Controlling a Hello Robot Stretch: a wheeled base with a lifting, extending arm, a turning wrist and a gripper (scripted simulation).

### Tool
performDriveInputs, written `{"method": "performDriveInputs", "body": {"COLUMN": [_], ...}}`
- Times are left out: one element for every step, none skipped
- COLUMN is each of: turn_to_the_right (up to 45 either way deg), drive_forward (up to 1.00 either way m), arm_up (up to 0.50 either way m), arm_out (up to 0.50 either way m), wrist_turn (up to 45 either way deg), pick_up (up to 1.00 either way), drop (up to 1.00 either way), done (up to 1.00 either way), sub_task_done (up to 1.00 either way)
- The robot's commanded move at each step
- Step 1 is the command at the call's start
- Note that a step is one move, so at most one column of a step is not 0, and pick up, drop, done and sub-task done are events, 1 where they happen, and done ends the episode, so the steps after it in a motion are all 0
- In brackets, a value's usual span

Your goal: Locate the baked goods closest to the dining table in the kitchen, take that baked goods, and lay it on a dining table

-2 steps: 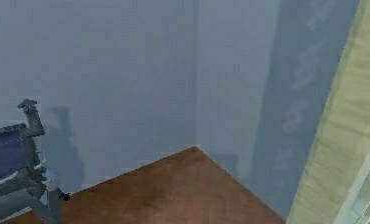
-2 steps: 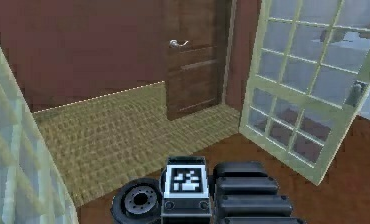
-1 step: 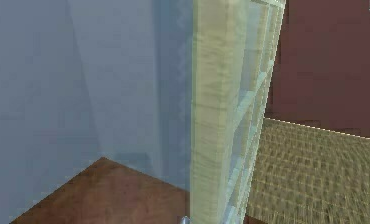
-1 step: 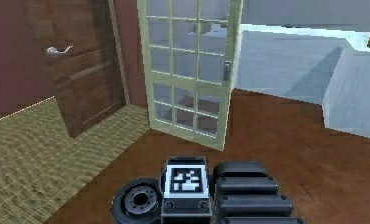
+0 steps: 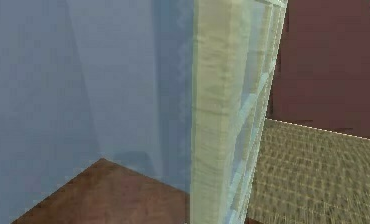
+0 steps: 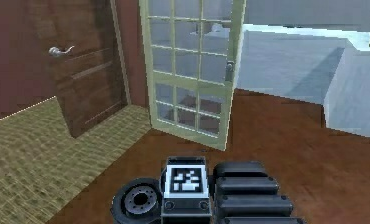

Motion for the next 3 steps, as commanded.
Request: {"method": "performDriveInputs", "body": {"turn_to_the_right": [-45.0, -45.0, -45.0], "drive_forward": [0.00, 0.00, 0.00], "arm_up": [0.00, 0.00, 0.00], "arm_out": [0.00, 0.00, 0.00], "wrist_turn": [0.0, 0.0, 0.0], "pick_up": [0.00, 0.00, 0.00], "drop": [0.00, 0.00, 0.00], "done": [0.00, 0.00, 0.00], "sub_task_done": [0.00, 0.00, 0.00]}}
